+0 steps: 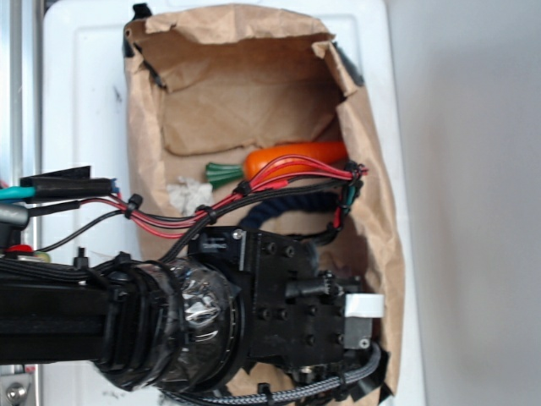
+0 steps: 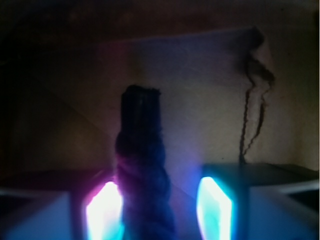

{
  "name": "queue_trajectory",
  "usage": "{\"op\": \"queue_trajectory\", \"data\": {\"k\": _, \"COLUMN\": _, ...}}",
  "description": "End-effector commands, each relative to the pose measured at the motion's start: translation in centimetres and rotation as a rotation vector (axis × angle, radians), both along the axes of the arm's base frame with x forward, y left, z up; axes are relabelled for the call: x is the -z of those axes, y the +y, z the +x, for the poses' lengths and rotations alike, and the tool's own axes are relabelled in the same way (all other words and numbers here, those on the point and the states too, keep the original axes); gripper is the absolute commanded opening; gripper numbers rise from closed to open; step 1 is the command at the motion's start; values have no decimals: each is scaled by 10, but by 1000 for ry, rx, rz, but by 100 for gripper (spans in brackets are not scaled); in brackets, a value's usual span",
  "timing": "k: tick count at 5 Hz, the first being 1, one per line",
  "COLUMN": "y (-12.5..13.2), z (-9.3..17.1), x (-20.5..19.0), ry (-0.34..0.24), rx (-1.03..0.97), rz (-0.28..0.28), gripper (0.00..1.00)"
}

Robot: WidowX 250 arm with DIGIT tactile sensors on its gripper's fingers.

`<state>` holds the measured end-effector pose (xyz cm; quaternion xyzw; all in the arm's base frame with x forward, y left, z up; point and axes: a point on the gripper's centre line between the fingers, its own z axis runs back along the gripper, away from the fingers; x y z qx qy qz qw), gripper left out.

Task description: Grab the blue rope.

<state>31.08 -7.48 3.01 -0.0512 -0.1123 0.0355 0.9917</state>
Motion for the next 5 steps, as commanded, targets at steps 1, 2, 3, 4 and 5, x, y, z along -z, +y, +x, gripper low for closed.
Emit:
{"op": "queue_trajectory", "data": {"k": 1, "y": 0, "z": 9, "x": -23, "ry": -46, "rx": -8, "rz": -29, "gripper": 0}}
{"op": "queue_trajectory", "data": {"k": 2, "y": 11, "z": 14, "x": -33, "ry": -52, "rx": -77, "rz": -28, "gripper": 0}}
{"op": "queue_trajectory", "data": {"k": 3, "y": 34, "z": 21, "x": -68, "ry": 1, "rx": -194, "rz": -83, "gripper": 0}}
{"op": "queue_trajectory", "data": {"k": 4, "y": 60, "z": 21, "x": -103, "ry": 9, "rx": -294, "rz": -136, "gripper": 0}}
{"op": "queue_trajectory", "data": {"k": 5, "y": 77, "z": 24, "x": -127, "ry": -8, "rx": -414, "rz": -103, "gripper": 0}}
